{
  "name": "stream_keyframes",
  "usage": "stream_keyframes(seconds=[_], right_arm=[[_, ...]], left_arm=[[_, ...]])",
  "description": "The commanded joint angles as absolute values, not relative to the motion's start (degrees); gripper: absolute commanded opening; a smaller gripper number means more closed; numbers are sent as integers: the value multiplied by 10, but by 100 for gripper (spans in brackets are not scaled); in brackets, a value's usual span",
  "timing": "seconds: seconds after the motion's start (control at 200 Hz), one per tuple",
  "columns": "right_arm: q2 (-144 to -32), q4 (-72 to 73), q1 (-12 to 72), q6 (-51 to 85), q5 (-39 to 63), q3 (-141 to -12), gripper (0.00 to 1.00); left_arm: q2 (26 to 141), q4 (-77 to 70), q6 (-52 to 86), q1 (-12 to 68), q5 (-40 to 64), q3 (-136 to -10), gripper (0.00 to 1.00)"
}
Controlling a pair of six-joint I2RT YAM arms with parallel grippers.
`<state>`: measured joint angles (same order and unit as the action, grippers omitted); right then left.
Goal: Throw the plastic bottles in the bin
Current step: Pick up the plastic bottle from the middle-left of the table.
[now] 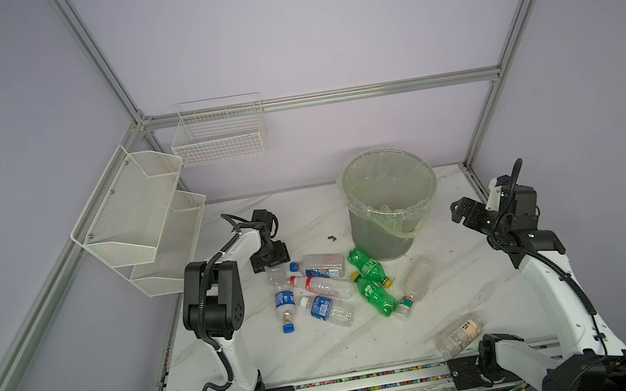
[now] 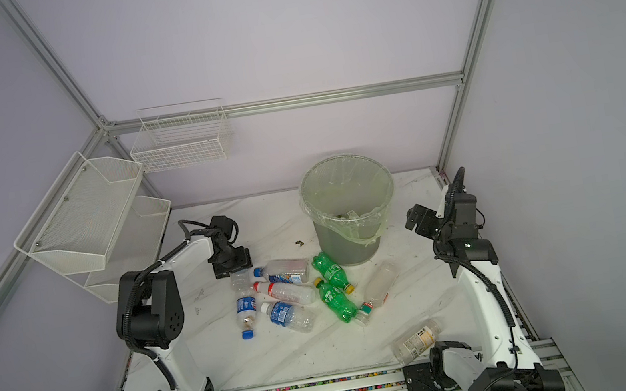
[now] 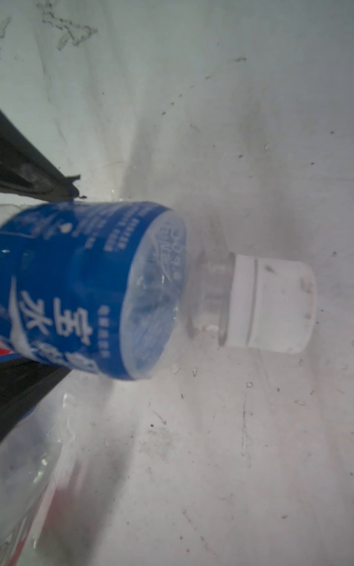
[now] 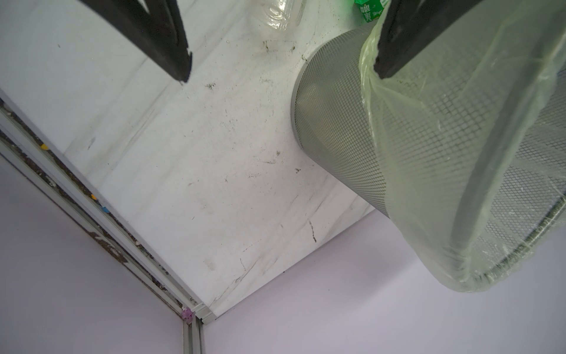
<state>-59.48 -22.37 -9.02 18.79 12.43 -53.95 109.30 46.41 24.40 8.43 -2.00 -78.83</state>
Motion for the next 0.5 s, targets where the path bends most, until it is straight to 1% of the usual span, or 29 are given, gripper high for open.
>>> stream_keyframes(seconds=[0.0, 0.055, 0.115, 0.18, 0.26, 0.33, 0.38, 0.495], right_arm=[[-580, -214, -93, 191, 120, -531, 97], [-578, -214, -93, 192, 119, -529, 97], [-577, -214, -93, 192, 120, -528, 97], [-575, -214, -93, 192, 119, -527, 97], [-575, -214, -93, 192, 117, -528, 97], [-573, -214, -93, 192, 117, -527, 97], [-573, -213, -93, 192, 117, -527, 97], [-576, -214, -93, 193, 118, -528, 97]], left_arm=[[1088, 453, 238, 85, -27, -769, 74], [1090, 453, 238, 85, -28, -770, 69], [1090, 453, 236, 86, -29, -769, 68], [1089, 453, 236, 85, -29, -771, 59], [1089, 453, 236, 85, -30, -771, 51], [1089, 453, 235, 85, -30, -770, 50], [1088, 453, 235, 86, -31, -771, 47], [1081, 455, 233, 85, -33, -776, 47]])
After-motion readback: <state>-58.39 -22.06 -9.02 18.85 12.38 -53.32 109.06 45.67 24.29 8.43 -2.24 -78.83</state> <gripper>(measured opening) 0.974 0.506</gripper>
